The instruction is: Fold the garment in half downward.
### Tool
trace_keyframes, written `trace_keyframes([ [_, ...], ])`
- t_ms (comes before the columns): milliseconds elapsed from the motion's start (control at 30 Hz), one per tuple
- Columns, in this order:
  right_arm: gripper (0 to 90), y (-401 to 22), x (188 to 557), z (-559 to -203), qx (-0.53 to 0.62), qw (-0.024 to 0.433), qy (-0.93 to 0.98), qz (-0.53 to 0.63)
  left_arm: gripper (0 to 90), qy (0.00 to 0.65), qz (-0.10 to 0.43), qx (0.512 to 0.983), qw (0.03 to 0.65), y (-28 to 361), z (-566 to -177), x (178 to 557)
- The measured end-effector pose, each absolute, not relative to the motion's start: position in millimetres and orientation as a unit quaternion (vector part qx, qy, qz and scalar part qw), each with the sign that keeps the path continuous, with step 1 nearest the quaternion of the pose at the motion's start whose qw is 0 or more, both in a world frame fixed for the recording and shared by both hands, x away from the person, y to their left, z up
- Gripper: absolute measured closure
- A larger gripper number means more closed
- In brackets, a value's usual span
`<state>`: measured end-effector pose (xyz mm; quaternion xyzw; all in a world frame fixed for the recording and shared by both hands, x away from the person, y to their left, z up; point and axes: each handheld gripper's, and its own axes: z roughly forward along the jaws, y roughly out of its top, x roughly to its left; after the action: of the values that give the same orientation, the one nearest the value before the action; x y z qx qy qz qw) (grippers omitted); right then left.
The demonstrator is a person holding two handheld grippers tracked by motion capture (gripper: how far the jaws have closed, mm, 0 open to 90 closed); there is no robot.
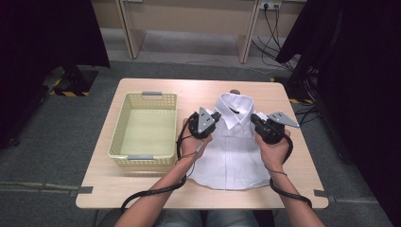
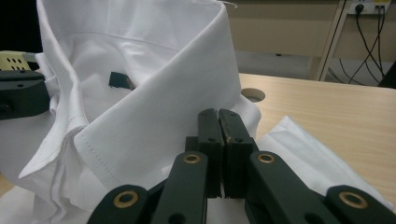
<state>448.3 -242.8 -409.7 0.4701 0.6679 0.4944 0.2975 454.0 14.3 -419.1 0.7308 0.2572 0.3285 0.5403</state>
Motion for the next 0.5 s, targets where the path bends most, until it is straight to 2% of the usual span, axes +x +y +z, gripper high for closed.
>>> trace_keyframes([
  [500,88.4,-247,435,-425,0.473,0.283,0.675,0.490,85.4,0.241,0.327,0.759,0.509,11,-429,441],
])
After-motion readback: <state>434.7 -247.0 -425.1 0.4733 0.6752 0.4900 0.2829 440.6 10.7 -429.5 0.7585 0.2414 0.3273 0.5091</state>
